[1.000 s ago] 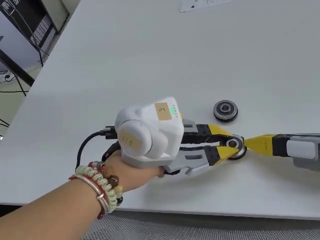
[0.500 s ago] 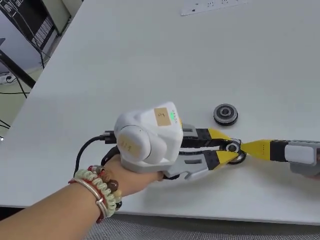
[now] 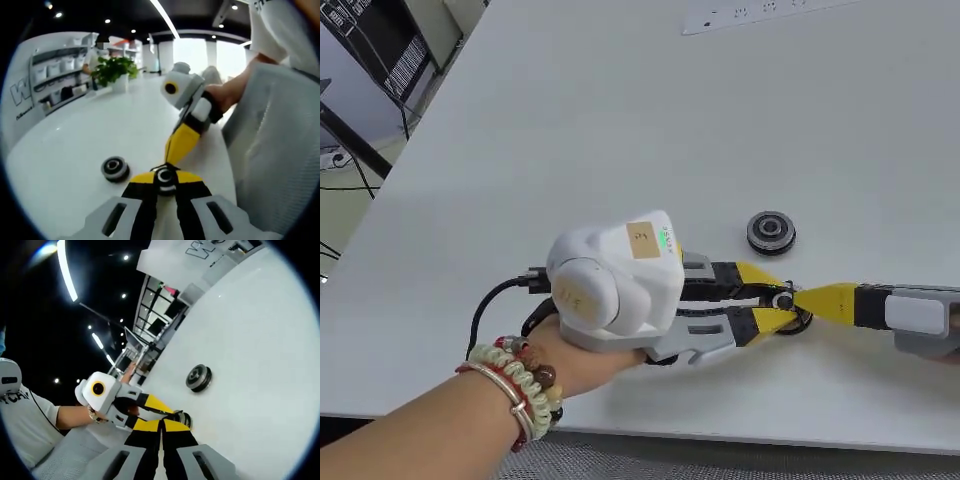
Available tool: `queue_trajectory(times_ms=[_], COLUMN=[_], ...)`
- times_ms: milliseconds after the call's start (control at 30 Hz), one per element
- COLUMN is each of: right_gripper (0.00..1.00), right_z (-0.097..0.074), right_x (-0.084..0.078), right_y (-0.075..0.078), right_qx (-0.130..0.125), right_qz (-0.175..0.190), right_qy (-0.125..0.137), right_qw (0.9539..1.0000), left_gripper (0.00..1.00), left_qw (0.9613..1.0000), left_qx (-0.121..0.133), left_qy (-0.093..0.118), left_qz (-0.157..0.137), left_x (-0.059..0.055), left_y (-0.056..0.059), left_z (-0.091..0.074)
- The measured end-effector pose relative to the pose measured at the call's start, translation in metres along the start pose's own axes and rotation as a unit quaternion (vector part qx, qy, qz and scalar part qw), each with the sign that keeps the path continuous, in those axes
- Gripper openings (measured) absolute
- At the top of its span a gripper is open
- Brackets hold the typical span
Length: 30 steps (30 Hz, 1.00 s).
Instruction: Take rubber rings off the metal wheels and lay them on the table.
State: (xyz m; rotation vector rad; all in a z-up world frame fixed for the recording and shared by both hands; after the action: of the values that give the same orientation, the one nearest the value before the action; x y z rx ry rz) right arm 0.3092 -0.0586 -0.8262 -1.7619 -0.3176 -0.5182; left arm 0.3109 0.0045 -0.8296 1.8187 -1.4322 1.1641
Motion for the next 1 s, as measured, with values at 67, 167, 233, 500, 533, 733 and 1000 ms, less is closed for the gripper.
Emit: queue_trajectory(times_ms=[67, 167, 233, 500, 533, 733, 1000], right_gripper=[0.0, 0.0, 0.0, 0.0, 0.0, 0.0, 0.0], right_z=[0.0, -0.001, 0.0, 0.0, 0.0, 0.0, 0.0], right_x=[0.0, 0.0, -0.001, -0.001, -0.001, -0.002, -0.001], right_y=[0.0, -0.002, -0.004, 0.0, 0.002, 0.004, 0.007], right_qx=[0.002, 0.009, 0.013, 0.004, 0.0, -0.007, -0.011], right_qz=[0.0, -0.004, -0.007, -0.008, -0.006, -0.004, 0.001], right_qy=[0.0, 0.002, 0.002, 0.004, 0.004, 0.003, 0.003], right_qw=[1.0, 1.0, 0.9999, 0.9999, 1.0, 1.0, 0.9999], left_gripper=[0.14, 0.14, 0.14, 0.14, 0.15, 0.15, 0.14], left_qw=[1.0, 1.0, 1.0, 1.0, 1.0, 0.9999, 0.9997], left_qx=[0.0, 0.0, 0.0, 0.001, 0.001, 0.0, -0.003], left_qy=[0.0, 0.0, 0.0, 0.001, 0.003, 0.003, -0.004], left_qz=[0.0, 0.001, 0.001, -0.002, -0.003, -0.01, -0.024], left_x=[0.0, 0.0, 0.0, 0.0, -0.001, 0.0, 0.001], left_y=[0.0, 0.0, 0.0, 0.0, 0.001, 0.001, 0.0], left_z=[0.0, 0.0, 0.0, 0.0, 0.0, -0.001, -0.001])
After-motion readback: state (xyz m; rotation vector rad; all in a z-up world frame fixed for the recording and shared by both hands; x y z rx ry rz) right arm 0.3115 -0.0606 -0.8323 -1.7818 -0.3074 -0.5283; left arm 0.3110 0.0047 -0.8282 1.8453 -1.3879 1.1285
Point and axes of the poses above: the centre of the closed fingertips' face, and the gripper's own axes: z roughly forward along the fingers, y roughly to its right, x roughly out of its top, the point moved 4 cm from there along -z, roughly backward along the fingers, and after that the axes turned 4 degrees about z, right-handed, at the moved point
